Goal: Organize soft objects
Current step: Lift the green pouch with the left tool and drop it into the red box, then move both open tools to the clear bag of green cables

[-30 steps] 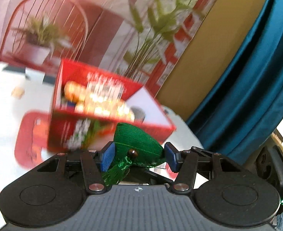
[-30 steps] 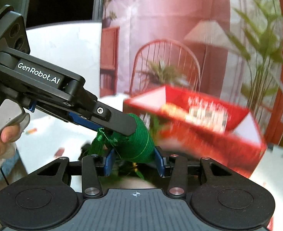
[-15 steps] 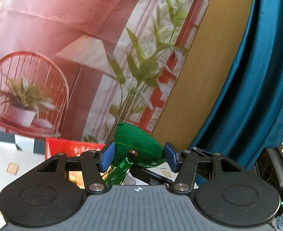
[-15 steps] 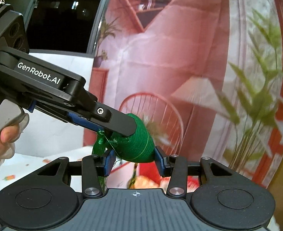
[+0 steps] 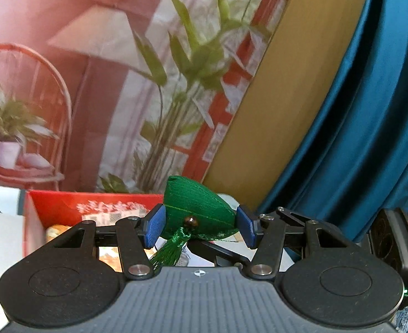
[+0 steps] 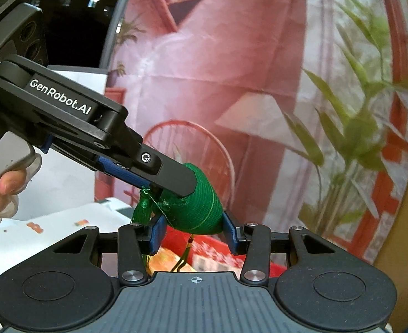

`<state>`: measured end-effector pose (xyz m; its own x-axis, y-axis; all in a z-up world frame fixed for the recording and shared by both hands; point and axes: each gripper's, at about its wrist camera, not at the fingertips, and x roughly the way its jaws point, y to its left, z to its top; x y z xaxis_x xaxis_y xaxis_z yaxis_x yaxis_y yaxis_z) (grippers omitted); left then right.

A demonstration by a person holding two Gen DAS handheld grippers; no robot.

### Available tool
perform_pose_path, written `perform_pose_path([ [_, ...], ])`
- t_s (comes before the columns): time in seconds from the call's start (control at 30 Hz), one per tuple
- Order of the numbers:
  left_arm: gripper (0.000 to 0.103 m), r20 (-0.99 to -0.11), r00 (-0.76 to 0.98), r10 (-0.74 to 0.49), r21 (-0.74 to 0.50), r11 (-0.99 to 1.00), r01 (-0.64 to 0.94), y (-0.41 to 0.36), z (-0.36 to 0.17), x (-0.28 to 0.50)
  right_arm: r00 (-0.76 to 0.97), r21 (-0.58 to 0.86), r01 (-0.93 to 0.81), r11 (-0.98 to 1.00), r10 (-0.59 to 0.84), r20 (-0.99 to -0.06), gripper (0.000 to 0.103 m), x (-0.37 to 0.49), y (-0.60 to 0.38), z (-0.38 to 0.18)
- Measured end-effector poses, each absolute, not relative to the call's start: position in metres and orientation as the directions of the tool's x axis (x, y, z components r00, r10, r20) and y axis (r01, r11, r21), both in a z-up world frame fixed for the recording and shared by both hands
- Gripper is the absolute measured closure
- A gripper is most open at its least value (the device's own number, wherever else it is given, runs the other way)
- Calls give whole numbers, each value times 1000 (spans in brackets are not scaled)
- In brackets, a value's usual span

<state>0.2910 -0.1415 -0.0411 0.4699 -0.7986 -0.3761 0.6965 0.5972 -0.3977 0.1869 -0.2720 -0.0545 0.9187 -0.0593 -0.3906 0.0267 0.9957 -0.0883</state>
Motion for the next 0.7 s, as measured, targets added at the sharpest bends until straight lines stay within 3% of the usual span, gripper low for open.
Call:
perform_pose_path([
  [0.23,45,-463,410,-786,-415,600,684,-174,-73,310,879,-47,72,996,-86,-469,62,179,-305,-89],
  [0.4,44,-533,425,-732,-346,646,680,-187,-89,316,831,1,143,990,-119,-543,59,178,-321,-115],
  [0.7,45,-566,506,-650,-297,734,610,-151,-97,307,785,51,206,977,-134,-605,59,162,-326,-134],
])
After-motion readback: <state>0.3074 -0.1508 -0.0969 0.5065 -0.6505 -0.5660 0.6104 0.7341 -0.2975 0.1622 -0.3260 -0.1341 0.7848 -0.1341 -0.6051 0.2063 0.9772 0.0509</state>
